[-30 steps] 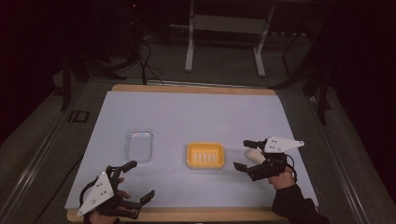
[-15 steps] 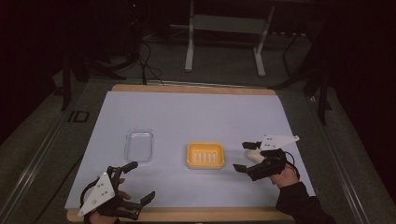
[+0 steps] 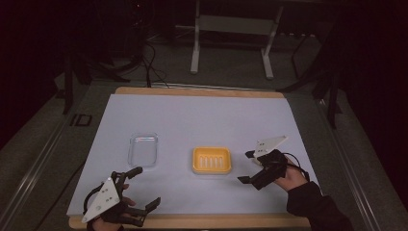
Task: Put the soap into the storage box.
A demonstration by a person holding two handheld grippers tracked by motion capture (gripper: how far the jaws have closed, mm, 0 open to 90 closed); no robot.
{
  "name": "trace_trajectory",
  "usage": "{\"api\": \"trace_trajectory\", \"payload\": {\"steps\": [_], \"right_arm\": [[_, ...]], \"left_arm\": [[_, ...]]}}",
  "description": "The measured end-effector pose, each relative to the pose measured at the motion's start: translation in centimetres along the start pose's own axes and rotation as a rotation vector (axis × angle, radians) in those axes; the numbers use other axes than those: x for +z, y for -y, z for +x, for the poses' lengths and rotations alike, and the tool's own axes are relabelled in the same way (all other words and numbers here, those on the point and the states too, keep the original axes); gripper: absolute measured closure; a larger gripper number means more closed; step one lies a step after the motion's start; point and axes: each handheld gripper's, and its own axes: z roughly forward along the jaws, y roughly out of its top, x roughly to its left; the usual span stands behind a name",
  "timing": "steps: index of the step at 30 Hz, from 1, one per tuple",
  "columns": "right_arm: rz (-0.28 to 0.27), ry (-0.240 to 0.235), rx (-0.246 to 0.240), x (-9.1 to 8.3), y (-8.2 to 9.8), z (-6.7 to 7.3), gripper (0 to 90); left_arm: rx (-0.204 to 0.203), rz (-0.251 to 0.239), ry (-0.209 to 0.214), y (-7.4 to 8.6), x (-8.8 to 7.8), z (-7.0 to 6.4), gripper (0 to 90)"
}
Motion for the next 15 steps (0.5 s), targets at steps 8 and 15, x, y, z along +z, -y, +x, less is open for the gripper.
{"api": "trace_trajectory", "payload": {"steps": [8,15], "right_arm": [[0.161,-0.047,-0.01,0.89,0.04,0.13,10.5],[0.265,-0.057,-0.004,0.98,-0.14,0.01,10.6]], "left_arm": [[0.003,0.002,0.001,0.0,0.0,-0.02,0.8],[0.004,0.005,0.001,0.02,0.03,-0.04,0.7]]}}
